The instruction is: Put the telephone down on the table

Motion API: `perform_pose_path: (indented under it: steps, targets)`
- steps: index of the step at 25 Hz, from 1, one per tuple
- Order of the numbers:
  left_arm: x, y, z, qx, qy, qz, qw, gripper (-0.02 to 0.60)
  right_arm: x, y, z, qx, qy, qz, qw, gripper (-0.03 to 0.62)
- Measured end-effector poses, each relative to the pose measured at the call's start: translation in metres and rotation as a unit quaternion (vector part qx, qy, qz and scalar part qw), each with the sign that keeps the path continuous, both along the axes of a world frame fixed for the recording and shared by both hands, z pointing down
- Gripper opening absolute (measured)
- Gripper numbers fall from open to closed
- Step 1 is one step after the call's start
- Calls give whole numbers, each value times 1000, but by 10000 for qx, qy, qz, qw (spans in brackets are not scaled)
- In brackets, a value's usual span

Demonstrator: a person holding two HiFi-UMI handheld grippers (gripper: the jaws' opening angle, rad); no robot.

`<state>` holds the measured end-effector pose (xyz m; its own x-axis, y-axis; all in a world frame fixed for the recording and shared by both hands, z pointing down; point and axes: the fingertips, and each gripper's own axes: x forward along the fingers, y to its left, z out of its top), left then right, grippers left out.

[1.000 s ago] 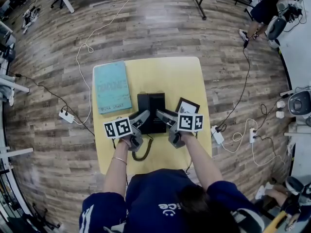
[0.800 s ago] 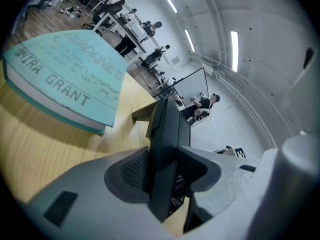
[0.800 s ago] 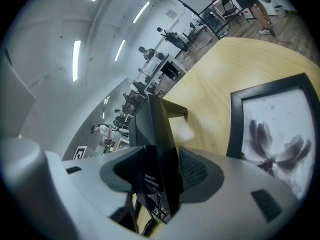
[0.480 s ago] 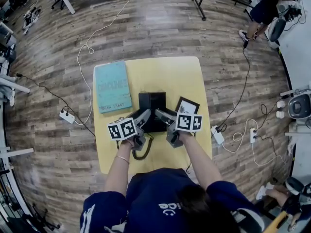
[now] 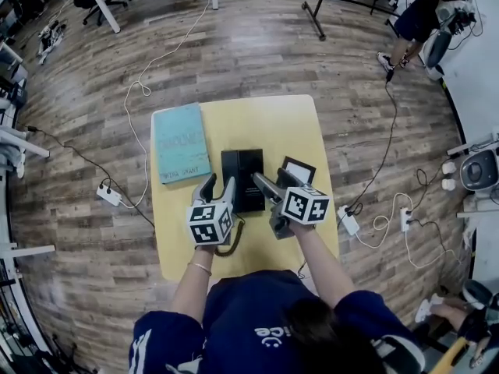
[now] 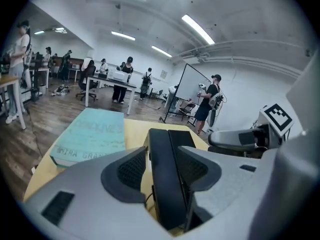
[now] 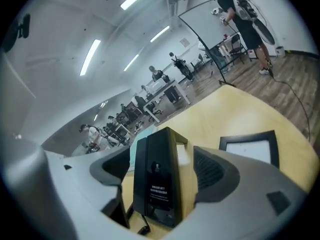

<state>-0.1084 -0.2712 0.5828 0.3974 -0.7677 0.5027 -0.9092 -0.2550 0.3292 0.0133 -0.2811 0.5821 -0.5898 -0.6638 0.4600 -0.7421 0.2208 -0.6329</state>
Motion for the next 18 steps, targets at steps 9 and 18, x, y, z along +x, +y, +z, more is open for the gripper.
perform_pose_path:
  steps: [9, 18]
  targets:
    - [7, 45, -65, 824, -97, 198, 9964, 184, 1, 38, -56, 745, 280, -146, 9967, 391]
    - [9, 99, -87, 963, -205, 134, 9951, 183, 0, 85, -81, 1283, 642, -258, 9893, 391]
